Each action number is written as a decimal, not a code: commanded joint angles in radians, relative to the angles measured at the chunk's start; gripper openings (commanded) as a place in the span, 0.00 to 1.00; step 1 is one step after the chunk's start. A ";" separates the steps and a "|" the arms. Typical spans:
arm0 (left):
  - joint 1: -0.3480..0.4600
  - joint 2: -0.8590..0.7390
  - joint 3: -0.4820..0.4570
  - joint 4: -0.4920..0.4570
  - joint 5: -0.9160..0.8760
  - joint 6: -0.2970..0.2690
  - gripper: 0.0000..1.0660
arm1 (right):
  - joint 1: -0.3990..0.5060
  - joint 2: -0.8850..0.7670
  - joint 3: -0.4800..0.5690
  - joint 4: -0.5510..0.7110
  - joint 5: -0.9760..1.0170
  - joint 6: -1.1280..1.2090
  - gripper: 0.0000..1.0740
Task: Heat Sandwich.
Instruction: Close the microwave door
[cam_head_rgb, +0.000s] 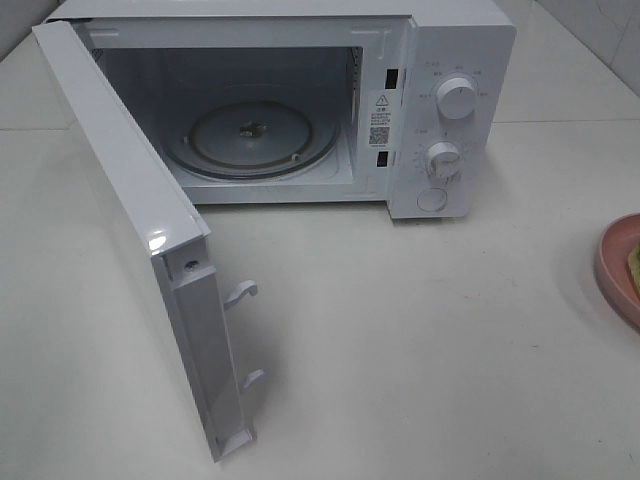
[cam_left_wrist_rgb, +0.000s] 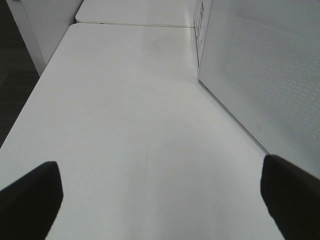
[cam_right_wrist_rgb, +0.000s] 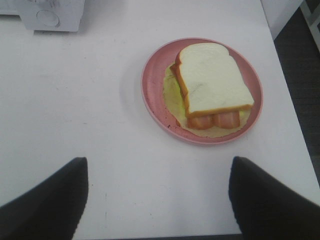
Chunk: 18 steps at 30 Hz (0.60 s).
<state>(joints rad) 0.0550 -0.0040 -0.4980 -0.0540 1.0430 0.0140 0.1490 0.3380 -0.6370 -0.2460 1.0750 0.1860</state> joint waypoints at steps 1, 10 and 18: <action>0.003 -0.028 0.003 -0.005 -0.008 0.000 0.95 | -0.022 -0.061 0.036 0.014 -0.031 -0.007 0.71; 0.003 -0.028 0.003 -0.005 -0.008 0.000 0.95 | -0.104 -0.258 0.121 0.088 -0.042 -0.033 0.71; 0.003 -0.028 0.003 -0.005 -0.008 0.000 0.95 | -0.161 -0.368 0.133 0.120 -0.033 -0.091 0.71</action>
<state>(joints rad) 0.0550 -0.0040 -0.4980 -0.0540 1.0430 0.0140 0.0000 -0.0030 -0.5060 -0.1310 1.0460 0.1170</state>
